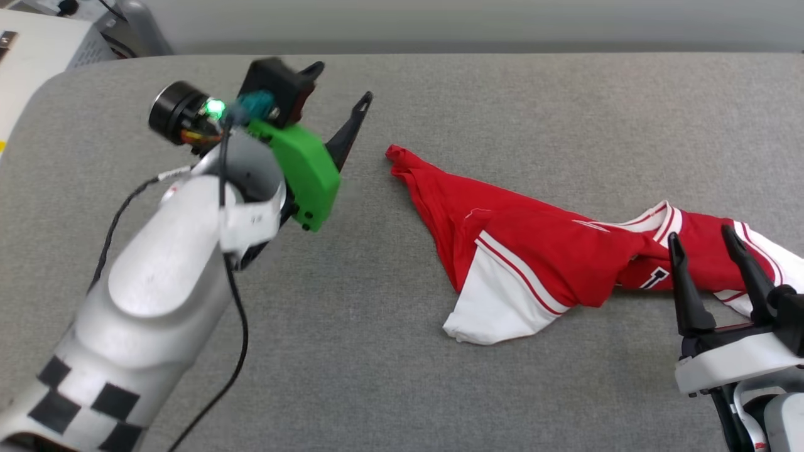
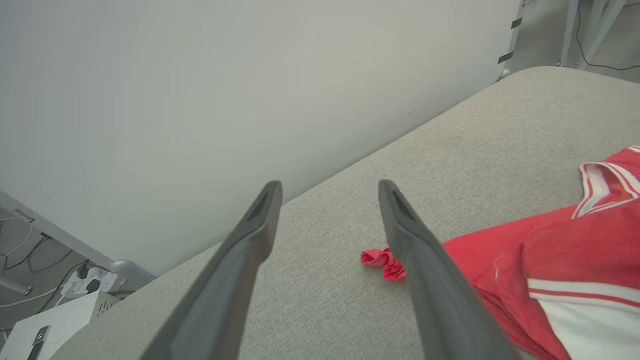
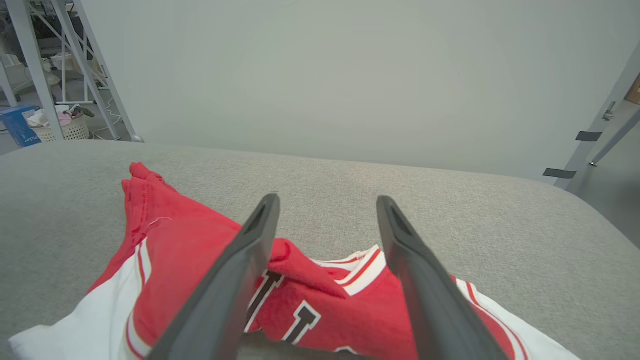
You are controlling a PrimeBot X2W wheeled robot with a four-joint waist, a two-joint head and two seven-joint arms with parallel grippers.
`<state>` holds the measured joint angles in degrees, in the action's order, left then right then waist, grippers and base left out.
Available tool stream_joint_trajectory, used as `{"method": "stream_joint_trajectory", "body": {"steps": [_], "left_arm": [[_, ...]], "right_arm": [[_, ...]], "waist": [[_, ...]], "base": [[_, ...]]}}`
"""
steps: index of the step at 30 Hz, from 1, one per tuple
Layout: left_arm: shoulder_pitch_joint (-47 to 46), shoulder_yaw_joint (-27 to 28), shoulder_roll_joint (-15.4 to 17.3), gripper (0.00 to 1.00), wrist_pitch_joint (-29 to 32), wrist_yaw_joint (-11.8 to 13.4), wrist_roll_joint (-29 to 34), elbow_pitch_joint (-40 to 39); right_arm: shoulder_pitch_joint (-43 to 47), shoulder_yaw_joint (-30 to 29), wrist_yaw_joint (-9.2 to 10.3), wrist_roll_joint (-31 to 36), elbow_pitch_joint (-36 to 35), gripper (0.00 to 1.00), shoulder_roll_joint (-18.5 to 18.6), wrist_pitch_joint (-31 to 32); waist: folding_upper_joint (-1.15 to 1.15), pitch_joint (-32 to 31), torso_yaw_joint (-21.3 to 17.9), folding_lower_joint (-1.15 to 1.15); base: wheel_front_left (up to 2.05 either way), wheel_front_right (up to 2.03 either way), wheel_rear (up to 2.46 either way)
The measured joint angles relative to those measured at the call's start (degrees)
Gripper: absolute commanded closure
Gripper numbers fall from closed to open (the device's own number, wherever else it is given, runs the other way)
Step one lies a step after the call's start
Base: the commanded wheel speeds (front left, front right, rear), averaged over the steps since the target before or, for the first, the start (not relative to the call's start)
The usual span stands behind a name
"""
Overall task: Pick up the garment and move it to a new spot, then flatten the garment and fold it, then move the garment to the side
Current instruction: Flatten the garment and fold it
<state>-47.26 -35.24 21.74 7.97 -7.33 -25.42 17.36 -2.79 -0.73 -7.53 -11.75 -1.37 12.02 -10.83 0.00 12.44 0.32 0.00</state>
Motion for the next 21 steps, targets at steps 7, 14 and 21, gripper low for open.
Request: {"method": "stream_joint_trajectory", "body": {"steps": [7, 14, 21], "left_arm": [[-11.6, -14.3, 2.5, 0.0, 17.5, 0.0, -13.3, 3.0], [-20.5, -26.5, 2.8, 0.0, 27.1, 0.0, -21.7, 5.7], [-25.4, -36.3, 2.4, 0.0, 30.5, 0.0, -25.2, 9.4]], "right_arm": [[-1.4, 3.4, 0.01, 0.0, -0.5, 0.0, 0.0, -0.3], [-4.5, 5.2, 0.01, 0.2, 0.2, 0.0, -0.1, -1.4], [-6.9, 6.6, 0.01, 0.6, 1.4, 0.0, -0.9, -2.6]], "waist": [[0.0, 3.1, -2.5, 0.0], [0.0, 7.2, -5.4, 0.0], [0.0, 11.3, -8.5, 0.01]], "base": [[0.0, 0.0, 0.0], [0.0, 0.0, 0.0], [0.0, 0.0, 0.0]]}}
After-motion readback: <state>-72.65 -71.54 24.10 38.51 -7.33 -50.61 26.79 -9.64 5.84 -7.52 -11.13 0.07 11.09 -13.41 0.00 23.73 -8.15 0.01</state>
